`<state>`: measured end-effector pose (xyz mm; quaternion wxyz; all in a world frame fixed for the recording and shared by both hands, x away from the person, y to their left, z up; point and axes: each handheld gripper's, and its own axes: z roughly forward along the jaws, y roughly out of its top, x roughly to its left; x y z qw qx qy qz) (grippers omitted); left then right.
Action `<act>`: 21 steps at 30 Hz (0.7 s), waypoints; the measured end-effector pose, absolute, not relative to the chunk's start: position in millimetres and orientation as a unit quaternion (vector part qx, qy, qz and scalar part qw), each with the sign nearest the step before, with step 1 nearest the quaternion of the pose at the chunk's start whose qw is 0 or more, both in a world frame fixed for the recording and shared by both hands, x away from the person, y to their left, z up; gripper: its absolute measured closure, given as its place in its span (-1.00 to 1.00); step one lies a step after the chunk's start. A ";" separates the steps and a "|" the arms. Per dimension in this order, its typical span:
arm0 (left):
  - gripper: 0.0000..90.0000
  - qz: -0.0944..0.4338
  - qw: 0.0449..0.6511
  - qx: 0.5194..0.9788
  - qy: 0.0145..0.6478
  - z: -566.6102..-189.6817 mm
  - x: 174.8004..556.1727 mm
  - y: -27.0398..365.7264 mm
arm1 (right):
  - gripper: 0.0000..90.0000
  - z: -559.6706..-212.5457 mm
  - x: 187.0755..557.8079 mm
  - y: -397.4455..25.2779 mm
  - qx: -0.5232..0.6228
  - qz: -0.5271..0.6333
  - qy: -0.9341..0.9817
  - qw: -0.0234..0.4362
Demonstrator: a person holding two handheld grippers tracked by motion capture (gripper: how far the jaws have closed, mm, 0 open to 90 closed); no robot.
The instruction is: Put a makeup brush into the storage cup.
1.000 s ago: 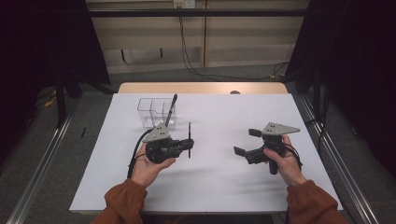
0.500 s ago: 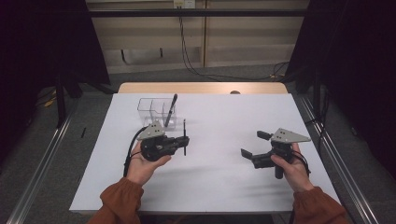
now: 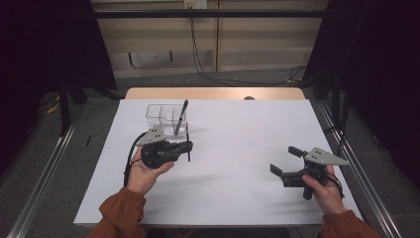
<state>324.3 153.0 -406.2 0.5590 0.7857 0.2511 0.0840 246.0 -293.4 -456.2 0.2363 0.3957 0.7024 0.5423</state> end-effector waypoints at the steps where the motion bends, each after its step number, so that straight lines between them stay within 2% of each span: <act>1: 0.90 0.084 0.559 0.786 0.252 -405.9 324.8 154.1 | -1.00 -456.6 245.0 -294.9 0.396 0.543 0.700 0.240; 12: 0.90 0.094 0.555 0.780 0.273 -402.7 335.6 167.2 | -0.99 -460.9 239.8 -294.4 0.394 0.548 0.699 0.238; 21: 0.90 0.118 0.556 0.770 0.291 -392.5 350.4 177.3 | -1.00 -461.1 234.0 -301.0 0.393 0.552 0.689 0.257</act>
